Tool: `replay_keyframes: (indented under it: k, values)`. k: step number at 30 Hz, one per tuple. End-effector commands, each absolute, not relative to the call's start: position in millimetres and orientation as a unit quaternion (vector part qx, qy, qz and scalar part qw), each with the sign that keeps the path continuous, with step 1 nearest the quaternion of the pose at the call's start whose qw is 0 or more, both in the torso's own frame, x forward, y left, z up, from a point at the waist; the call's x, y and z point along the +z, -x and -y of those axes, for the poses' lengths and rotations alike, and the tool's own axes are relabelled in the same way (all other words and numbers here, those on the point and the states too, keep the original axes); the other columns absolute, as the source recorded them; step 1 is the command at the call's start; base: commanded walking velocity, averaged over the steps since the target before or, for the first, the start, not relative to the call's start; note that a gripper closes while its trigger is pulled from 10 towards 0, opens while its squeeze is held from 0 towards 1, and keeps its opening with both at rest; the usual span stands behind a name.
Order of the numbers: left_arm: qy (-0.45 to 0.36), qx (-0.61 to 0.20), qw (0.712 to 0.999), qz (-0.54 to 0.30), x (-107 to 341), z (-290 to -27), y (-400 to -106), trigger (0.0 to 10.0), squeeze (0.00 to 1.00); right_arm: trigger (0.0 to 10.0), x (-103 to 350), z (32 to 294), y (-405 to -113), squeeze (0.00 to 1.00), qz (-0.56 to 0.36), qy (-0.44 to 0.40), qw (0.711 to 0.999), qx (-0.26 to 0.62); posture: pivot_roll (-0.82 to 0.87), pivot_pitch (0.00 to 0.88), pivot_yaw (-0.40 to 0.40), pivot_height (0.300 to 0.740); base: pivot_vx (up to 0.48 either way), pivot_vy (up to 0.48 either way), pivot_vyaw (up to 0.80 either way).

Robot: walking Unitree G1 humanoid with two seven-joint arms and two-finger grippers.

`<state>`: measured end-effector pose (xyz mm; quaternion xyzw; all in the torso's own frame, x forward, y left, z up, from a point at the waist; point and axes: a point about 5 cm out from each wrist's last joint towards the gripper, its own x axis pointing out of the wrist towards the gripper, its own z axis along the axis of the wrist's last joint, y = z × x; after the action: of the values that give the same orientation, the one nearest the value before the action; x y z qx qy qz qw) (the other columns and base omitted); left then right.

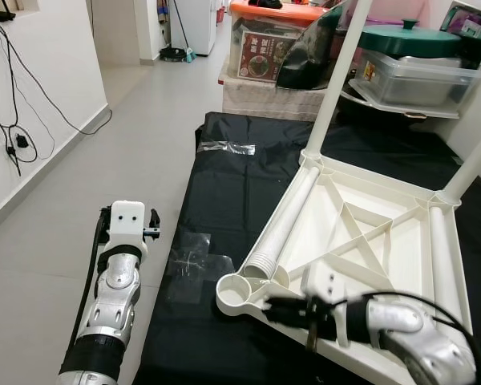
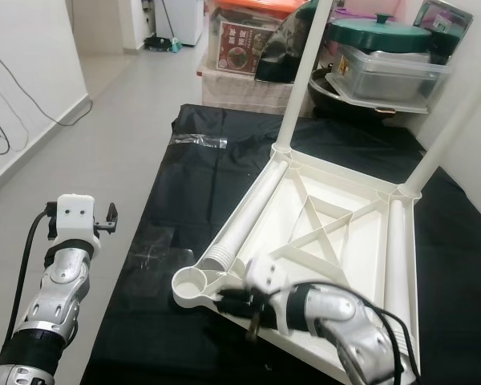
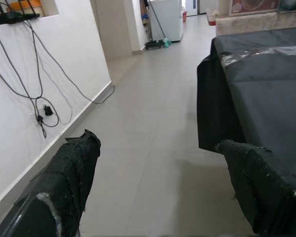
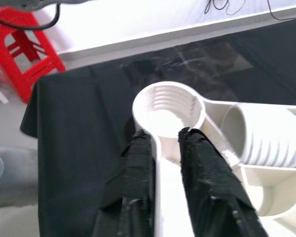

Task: Building children table

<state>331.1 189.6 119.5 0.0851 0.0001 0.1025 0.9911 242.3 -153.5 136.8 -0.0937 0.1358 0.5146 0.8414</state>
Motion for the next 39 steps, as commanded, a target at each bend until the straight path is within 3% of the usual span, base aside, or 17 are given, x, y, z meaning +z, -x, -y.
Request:
replay_keyframes:
  k: [1,10,16,23,29,30,34,35,39]
  values:
    - [-0.092,0.097,0.991,-0.001,118.3,-187.4,-332.4,10.0,0.0,10.0,146.1,150.6,-244.8,1.0,-0.118,0.071,0.849,0.51,0.07,0.0,-0.082,0.74,0.0,0.0,0.0]
    - [-0.091,0.097,0.991,0.0,118.1,-187.0,-332.1,10.0,0.0,10.0,128.2,150.2,-241.9,1.0,-0.165,0.077,0.85,0.494,0.07,0.0,-0.088,0.74,0.0,0.0,0.0]
    - [-0.093,0.1,0.991,-0.003,116.3,-190.3,-330.0,10.0,0.0,10.0,110.9,157.6,-231.6,1.0,-0.227,0.086,0.834,0.495,0.07,0.0,-0.089,0.74,0.0,0.0,0.0]
    - [-0.094,0.099,0.991,-0.002,117.0,-189.5,-330.6,10.0,0.0,10.0,94.6,169.4,-237.7,1.0,-0.273,0.104,0.85,0.438,0.07,0.0,-0.088,0.74,0.0,0.0,0.0]
    - [-0.095,0.098,0.991,-0.003,117.2,-189.9,-330.7,10.0,0.0,10.0,87.0,170.9,-235.8,1.0,-0.293,0.127,0.846,0.428,0.07,0.0,-0.085,0.74,0.0,0.0,0.0]
    - [-0.096,0.098,0.991,-0.003,117.1,-190.0,-330.9,10.0,0.0,10.0,86.6,169.4,-232.4,0.0,-0.294,0.129,0.839,0.439,0.07,0.0,-0.085,0.74,0.0,0.0,0.0]
    - [-0.097,0.097,0.991,-0.003,117.1,-189.8,-331.1,10.0,0.0,10.0,86.4,167.2,-227.9,0.0,-0.297,0.124,0.832,0.453,0.07,0.0,-0.085,0.74,0.0,0.0,0.0]
    - [-0.097,0.097,0.991,-0.003,117.0,-189.3,-331.4,10.0,0.0,0.0,84.4,168.5,-224.8,0.0,-0.303,0.132,0.825,0.459,0.07,0.0,-0.085,0.74,0.0,0.0,0.0]
    - [-0.098,0.095,0.991,-0.004,117.0,-188.3,-331.9,10.0,0.0,0.0,79.2,174.5,-220.8,0.0,-0.322,0.158,0.812,0.46,0.06,0.0,-0.086,0.74,0.0,0.0,0.0]
